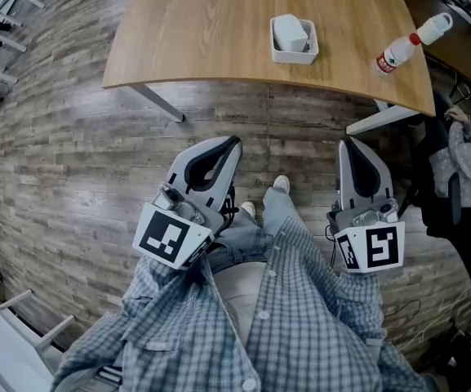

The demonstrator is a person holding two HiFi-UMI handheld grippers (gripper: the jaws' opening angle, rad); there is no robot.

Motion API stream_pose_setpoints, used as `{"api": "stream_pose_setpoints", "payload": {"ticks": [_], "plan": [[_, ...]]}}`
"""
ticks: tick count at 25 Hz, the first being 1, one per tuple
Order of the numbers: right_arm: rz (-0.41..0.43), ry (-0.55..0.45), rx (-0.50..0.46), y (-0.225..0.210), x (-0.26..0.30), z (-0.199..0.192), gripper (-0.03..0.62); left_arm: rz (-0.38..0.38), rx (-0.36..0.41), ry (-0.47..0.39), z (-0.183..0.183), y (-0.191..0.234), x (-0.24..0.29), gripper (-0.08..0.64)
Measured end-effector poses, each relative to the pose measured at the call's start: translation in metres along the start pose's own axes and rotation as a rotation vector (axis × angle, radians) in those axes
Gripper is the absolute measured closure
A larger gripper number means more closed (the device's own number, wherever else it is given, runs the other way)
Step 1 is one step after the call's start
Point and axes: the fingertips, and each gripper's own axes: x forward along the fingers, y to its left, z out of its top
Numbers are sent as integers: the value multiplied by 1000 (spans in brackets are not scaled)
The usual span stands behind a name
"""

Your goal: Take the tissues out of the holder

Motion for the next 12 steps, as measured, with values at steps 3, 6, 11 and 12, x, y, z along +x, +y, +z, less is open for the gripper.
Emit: {"api": "stream_pose_setpoints", "payload": {"ticks": [3,6,11,12], "plan": [[23,5,1,-15,9,1,581,23,2,-4,4,-1,17,554],[40,6,0,-29,17,1,581,44,0,-9,7,-1,32,554],[72,8,6,-52,27,-1,581,63,15,-58,20,-6,55,554],[80,8,7,-56,29,-1,581,68,13,-56,20,-7,59,554]]}}
